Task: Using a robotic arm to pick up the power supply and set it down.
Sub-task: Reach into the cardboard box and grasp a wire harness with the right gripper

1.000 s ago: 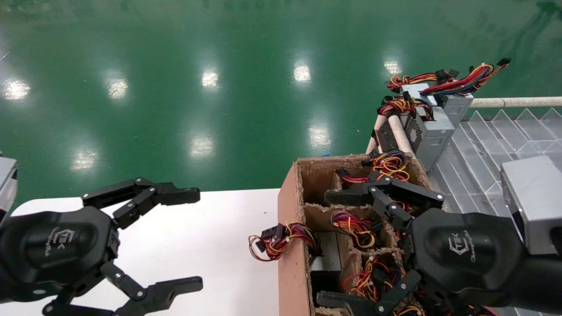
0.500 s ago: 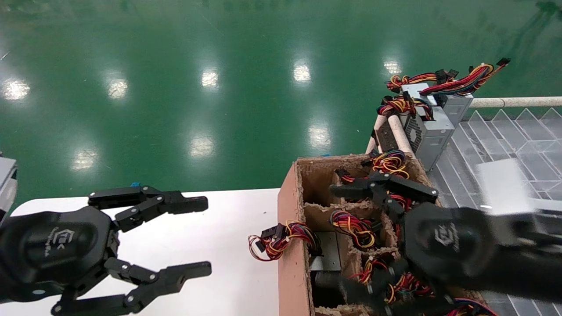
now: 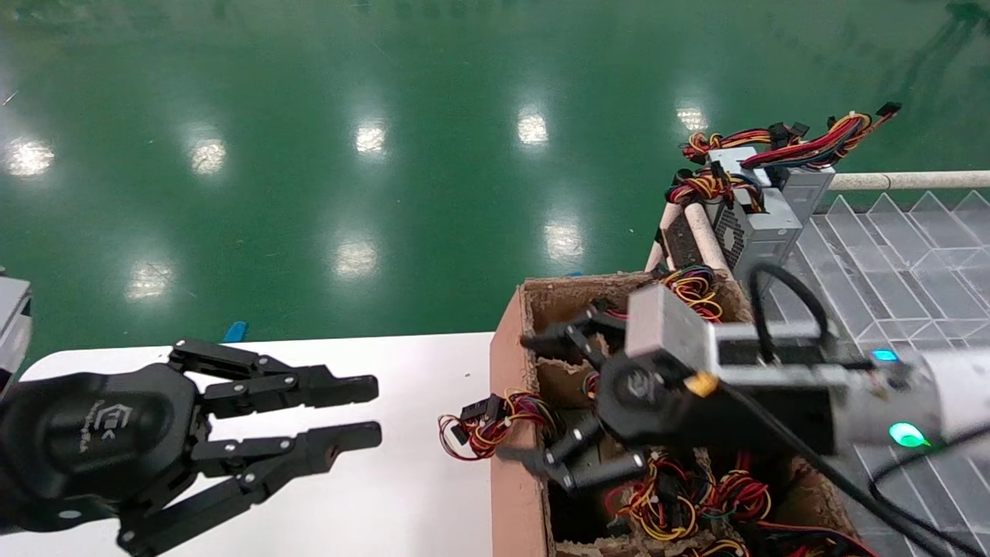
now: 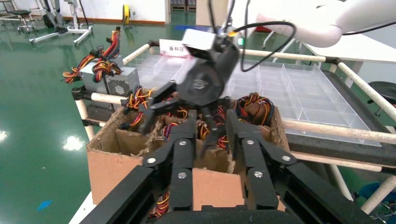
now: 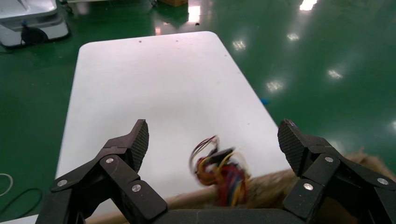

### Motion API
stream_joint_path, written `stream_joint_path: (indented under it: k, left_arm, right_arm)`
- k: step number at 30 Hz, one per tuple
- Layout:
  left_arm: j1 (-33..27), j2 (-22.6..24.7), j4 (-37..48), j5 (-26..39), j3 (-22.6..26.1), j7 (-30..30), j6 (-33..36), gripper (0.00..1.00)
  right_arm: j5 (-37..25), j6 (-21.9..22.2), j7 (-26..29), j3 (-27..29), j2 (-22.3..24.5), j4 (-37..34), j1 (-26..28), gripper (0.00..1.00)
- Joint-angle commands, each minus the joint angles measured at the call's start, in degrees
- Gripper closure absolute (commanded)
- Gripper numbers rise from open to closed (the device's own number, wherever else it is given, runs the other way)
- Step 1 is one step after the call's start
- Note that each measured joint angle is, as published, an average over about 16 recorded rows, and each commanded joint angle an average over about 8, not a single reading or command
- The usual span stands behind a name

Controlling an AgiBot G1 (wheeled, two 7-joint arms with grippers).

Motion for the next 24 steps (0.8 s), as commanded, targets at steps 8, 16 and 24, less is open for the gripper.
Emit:
stream_joint_path:
  k: [8, 16, 24]
  left_arm:
    - [0.0, 0.0, 0.0, 0.0, 0.0, 0.0, 0.0, 1.0]
    - [0.0, 0.0, 0.0, 0.0, 0.0, 0.0, 0.0, 1.0]
    - [0.0, 0.0, 0.0, 0.0, 0.0, 0.0, 0.0, 1.0]
  right_arm:
    - [-5.6, -2.3, -4.6, -4.0, -6.5, -10.3, 5.5, 1.0]
    - [-7.3, -4.7, -8.3, -5.3, -7.9, -15.5, 8.1, 1.0]
    - [-8.9, -6.5, -10.2, -6.2, -8.1, -18.9, 10.5, 1.0]
